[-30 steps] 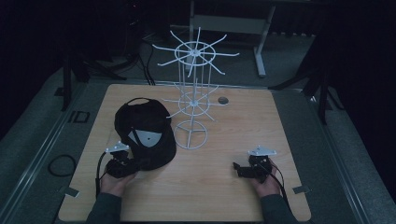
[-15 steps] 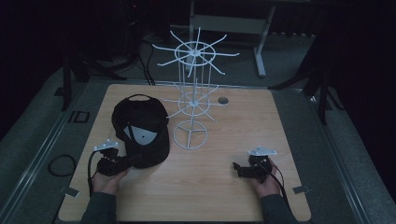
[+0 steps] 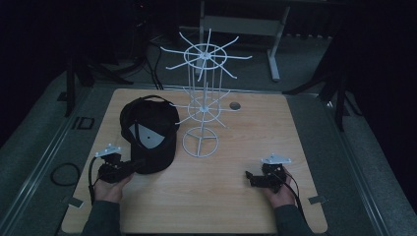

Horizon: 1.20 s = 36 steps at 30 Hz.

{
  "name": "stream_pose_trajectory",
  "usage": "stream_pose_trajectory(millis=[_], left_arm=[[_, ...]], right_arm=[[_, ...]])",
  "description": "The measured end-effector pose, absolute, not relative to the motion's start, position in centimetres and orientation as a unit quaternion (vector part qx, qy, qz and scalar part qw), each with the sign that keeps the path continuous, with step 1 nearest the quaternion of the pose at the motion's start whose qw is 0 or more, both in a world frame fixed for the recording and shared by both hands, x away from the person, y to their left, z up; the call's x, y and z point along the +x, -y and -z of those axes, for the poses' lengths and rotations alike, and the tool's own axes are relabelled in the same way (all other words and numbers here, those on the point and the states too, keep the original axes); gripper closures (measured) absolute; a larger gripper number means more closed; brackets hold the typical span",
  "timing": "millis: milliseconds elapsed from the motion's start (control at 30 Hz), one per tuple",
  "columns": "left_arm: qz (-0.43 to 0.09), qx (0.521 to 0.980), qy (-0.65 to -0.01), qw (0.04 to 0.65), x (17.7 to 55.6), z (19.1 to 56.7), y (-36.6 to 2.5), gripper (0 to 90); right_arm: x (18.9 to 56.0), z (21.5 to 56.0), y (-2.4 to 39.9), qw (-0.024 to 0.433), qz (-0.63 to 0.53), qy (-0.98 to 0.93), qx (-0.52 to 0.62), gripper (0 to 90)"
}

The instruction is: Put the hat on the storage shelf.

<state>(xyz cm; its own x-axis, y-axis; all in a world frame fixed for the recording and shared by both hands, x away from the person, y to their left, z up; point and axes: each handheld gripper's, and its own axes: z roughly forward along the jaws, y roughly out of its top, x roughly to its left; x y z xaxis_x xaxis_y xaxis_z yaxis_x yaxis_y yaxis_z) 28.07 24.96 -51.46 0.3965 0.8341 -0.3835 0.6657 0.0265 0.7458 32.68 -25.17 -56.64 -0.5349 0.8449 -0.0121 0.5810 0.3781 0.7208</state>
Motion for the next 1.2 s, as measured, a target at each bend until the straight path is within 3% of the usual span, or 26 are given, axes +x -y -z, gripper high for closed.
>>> stream_pose_trajectory(millis=[1200], left_arm=[[-0.195,0.696,-0.525,0.45,27.8,48.2,-24.9,86.6]], right_arm=[[32.7,56.6,25.2,0.194,-0.34,-0.807,0.442,13.1]])
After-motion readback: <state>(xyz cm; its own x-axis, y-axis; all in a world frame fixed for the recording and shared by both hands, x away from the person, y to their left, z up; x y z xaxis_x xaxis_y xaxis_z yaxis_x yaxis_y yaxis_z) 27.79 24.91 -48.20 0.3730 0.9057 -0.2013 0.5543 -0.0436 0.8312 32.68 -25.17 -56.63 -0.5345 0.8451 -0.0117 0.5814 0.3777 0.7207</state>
